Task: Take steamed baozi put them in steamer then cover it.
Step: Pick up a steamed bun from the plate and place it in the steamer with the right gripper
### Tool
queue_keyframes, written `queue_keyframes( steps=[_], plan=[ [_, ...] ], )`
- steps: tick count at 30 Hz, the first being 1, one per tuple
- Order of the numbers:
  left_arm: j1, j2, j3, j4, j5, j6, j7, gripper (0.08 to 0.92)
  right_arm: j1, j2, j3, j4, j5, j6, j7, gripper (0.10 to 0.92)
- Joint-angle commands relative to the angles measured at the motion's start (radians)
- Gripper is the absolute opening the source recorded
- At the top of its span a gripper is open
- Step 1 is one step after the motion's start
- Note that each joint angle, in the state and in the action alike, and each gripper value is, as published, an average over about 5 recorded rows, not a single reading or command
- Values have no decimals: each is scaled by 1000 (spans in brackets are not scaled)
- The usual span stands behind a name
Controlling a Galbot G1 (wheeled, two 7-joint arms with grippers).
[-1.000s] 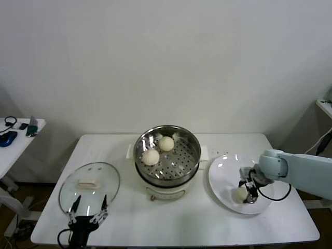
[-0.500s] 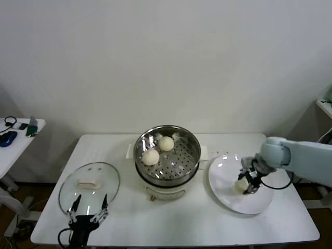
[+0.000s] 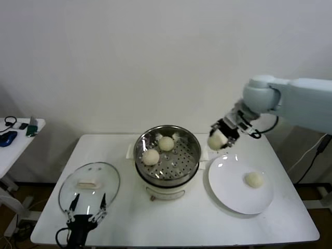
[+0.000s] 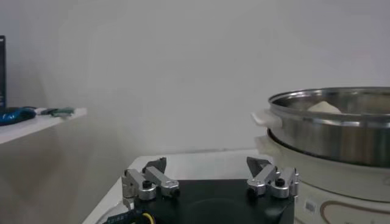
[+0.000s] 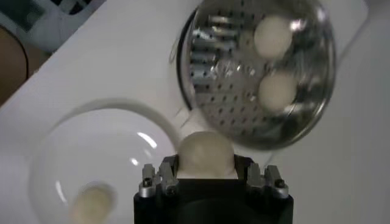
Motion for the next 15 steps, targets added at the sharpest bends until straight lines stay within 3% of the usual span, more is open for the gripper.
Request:
queue_keyframes(
  steps=[1,15],
  plan=[
    [2,3,-5,6,-9,-5,-2,823,-19,273,86,125,-185,150,45,619],
    [-5,5,-20,14,-22,-6,-6,823,-306,390,29,-46,-434,166,96,620]
  ],
)
